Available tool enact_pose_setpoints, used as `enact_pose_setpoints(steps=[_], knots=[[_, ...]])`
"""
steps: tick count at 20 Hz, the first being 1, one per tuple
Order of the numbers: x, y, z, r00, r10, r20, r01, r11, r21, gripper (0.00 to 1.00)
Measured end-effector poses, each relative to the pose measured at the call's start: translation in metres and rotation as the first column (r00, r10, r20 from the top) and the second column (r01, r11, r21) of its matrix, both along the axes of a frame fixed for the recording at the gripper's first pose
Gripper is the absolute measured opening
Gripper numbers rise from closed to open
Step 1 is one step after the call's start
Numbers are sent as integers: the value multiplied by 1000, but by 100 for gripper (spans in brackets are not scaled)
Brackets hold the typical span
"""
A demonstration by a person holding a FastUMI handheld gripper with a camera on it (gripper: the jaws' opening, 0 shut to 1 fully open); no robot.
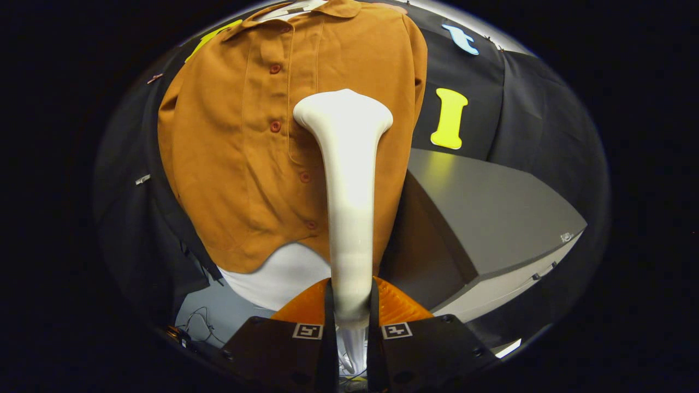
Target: Iron the clothes twice with a garment steamer, once on the left side and once on the right side.
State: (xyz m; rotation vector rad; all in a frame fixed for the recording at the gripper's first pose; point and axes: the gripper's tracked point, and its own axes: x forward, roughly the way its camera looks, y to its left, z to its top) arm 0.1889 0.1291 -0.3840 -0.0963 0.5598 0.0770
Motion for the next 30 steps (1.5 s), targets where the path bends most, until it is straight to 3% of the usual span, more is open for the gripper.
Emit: enact_pose_setpoints(steps=[6, 12, 20, 30], knots=[[-25, -1, -29, 998, 1, -63, 1, 1000, 20, 24], [-53, -5, -9, 1000, -1, 4, 1, 1000, 27, 24], [-87, -8, 80, 976, -5, 218, -4, 999, 43, 24], [-89, 51, 217, 890, 64, 452, -90, 995, 35, 24]])
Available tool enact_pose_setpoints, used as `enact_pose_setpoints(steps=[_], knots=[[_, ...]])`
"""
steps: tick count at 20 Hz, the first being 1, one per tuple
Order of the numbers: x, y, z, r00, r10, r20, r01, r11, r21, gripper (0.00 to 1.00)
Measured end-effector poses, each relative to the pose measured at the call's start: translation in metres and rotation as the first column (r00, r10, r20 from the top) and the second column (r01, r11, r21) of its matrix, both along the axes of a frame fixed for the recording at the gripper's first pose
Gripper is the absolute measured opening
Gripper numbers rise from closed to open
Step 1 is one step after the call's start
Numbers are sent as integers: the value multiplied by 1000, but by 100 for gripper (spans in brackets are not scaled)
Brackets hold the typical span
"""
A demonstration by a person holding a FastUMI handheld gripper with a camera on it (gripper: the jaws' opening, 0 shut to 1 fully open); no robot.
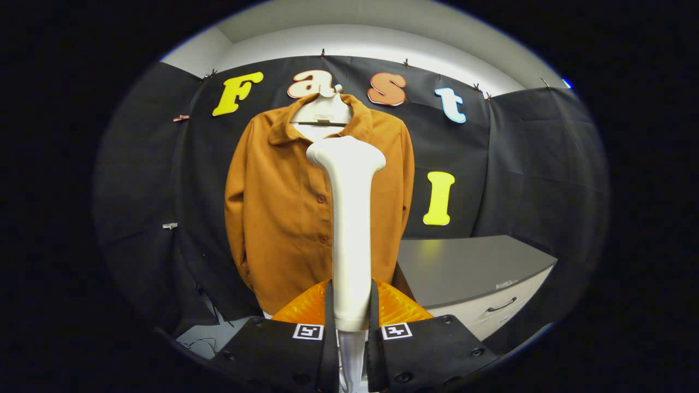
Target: Iron the clothes twice with a garment steamer, once on the left side and once on the right side.
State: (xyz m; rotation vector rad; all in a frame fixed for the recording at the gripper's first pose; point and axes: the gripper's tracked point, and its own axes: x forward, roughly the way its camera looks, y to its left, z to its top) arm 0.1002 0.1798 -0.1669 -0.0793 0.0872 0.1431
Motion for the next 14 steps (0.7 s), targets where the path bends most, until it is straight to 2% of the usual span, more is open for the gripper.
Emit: enact_pose_setpoints(steps=[6, 14], knots=[[21, 62, 23, 997, 72, 40, -70, 996, -56, 24], [57, 107, 4, 996, 78, 44, -71, 987, -145, 23]])
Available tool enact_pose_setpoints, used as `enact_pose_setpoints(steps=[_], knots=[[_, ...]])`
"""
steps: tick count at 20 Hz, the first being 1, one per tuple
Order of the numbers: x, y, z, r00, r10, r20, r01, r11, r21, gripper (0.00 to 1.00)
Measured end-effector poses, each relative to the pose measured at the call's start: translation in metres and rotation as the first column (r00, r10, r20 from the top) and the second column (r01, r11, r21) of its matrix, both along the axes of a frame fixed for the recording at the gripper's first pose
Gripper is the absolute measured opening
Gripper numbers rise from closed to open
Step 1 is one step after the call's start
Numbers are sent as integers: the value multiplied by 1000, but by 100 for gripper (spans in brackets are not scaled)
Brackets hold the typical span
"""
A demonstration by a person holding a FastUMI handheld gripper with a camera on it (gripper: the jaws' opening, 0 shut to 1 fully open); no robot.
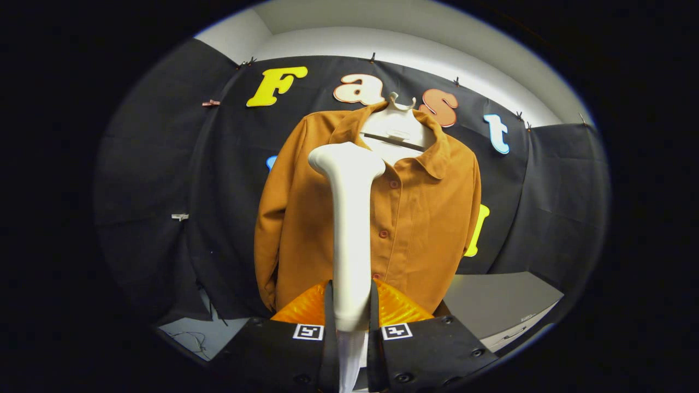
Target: Iron the clothes twice with a garment steamer, once on the left side and once on the right side.
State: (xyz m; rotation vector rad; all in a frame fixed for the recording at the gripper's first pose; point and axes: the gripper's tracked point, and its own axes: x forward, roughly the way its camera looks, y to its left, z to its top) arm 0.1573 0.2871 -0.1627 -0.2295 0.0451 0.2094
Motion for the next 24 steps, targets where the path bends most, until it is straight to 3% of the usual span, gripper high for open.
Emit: enact_pose_setpoints(steps=[5, 13, 24], knots=[[29, 5, -22, 998, -51, -22, 49, 997, -59, 24], [48, -1, -55, 993, -68, -94, 61, 996, -70, 24], [40, -17, -141, 965, -87, -249, 64, 993, -100, 24]])
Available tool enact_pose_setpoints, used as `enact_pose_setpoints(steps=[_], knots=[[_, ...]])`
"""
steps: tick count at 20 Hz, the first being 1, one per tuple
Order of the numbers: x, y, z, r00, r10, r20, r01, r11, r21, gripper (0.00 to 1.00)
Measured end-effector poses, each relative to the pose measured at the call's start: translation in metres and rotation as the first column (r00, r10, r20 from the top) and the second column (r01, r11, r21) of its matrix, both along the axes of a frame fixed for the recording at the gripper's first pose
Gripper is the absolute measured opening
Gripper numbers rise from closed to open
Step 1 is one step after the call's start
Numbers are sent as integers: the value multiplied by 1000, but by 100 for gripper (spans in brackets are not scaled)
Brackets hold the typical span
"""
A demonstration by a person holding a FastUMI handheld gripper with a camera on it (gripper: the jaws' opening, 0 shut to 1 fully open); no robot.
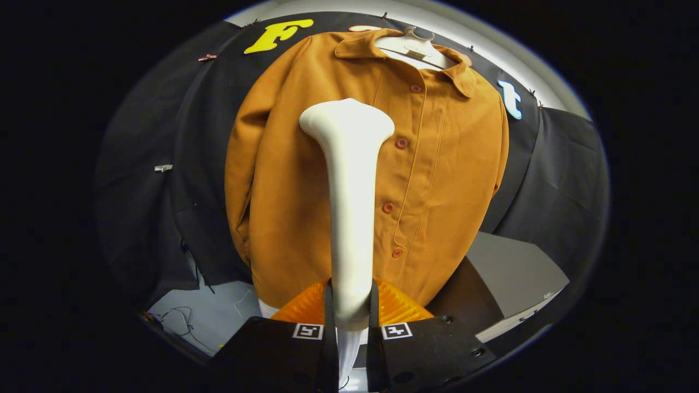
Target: Iron the clothes twice with a garment steamer, once on the left side and once on the right side.
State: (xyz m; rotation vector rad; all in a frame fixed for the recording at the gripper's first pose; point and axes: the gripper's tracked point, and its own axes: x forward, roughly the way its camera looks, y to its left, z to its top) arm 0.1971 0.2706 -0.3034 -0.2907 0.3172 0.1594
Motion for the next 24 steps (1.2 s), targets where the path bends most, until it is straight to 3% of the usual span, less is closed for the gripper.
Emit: enact_pose_setpoints(steps=[16, 24], knots=[[-35, -28, -111, 979, 5, -201, -10, 1000, -24, 24], [-64, -48, -83, 991, 13, -137, -6, 999, 47, 24]])
